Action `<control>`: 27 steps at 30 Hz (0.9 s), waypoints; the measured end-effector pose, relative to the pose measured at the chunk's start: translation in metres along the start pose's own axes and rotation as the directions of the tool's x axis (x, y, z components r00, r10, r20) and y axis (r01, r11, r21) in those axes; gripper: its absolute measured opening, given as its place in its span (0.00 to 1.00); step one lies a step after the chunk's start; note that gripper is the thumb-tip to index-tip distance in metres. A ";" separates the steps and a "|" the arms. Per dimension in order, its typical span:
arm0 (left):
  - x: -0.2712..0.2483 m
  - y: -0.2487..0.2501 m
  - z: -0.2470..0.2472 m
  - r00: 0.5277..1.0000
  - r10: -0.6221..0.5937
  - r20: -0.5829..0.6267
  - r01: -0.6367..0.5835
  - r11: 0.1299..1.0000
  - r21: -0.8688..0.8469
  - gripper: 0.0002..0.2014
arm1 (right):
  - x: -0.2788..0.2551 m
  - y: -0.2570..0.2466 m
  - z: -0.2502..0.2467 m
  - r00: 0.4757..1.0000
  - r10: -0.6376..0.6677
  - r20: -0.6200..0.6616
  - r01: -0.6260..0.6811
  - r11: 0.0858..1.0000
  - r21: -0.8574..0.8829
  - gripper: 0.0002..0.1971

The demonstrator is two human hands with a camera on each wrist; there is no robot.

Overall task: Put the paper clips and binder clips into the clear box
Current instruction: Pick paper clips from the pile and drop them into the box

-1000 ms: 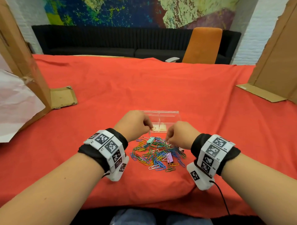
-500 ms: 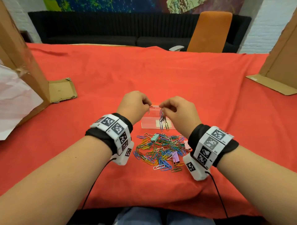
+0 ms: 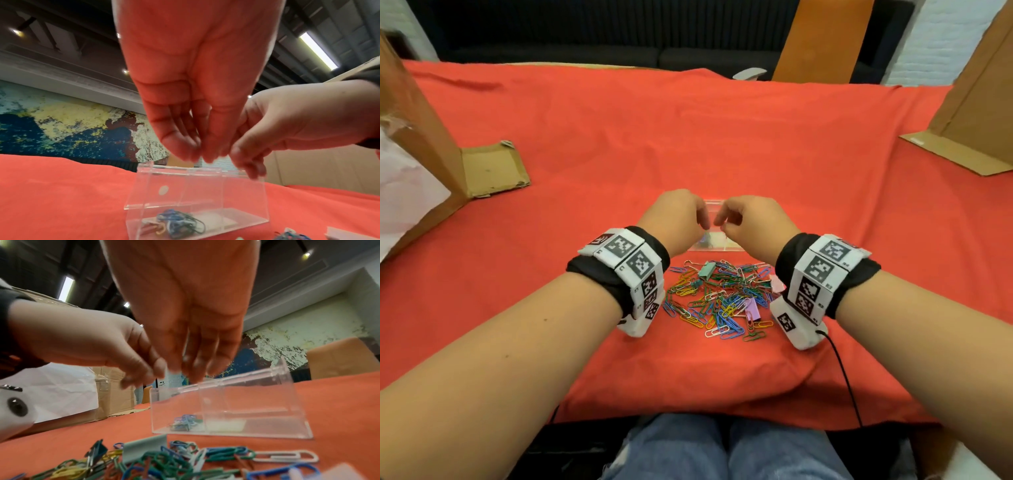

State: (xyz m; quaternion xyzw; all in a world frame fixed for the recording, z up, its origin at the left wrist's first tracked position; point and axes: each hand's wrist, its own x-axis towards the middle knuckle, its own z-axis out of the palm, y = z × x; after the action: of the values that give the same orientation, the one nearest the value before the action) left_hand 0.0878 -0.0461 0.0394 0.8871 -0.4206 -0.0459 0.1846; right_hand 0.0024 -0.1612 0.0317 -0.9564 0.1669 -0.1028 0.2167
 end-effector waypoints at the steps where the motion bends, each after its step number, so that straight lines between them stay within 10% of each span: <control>1: -0.003 0.002 0.002 0.996 0.024 0.082 -0.026 0.999 0.021 0.11 | -0.002 0.001 -0.001 0.995 0.007 0.099 0.001 0.997 -0.077 0.11; 4: -0.012 0.008 0.013 0.939 0.065 0.337 -0.098 0.992 0.081 0.11 | -0.013 0.000 0.001 0.904 0.105 0.414 0.030 0.951 -0.308 0.14; 8: -0.020 0.014 0.026 0.882 0.061 0.468 -0.153 0.975 0.160 0.19 | -0.022 -0.004 0.004 0.859 0.159 0.487 0.051 0.919 -0.390 0.22; 27: -0.007 0.005 -0.001 0.983 0.096 0.155 -0.105 0.993 0.053 0.13 | -0.003 -0.030 -0.034 0.982 0.035 0.186 0.017 0.964 -0.267 0.08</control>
State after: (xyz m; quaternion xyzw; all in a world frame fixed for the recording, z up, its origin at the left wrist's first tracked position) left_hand 0.0793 -0.0433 0.0417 0.8638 -0.4790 -0.0913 0.1271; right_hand -0.0014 -0.1477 0.0744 -0.9815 0.1623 0.0127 0.1011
